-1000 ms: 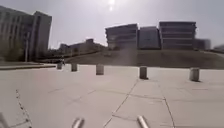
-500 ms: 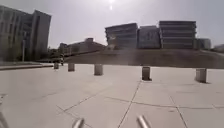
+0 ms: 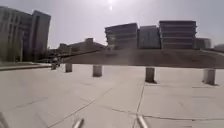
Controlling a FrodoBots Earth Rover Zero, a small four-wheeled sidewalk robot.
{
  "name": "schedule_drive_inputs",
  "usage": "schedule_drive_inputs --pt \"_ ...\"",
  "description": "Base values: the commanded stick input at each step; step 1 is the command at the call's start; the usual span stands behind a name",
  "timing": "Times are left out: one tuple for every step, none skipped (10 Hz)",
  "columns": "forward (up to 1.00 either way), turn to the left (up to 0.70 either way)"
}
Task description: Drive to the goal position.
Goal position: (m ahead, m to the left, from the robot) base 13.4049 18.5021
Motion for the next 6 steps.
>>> schedule_drive_inputs --pt "0.7 -0.24" --pt "0.7 -0.34" --pt "0.7 -0.18" --pt "0.7 0.01" --pt "0.7 0.01" --pt "0.7 0.01"
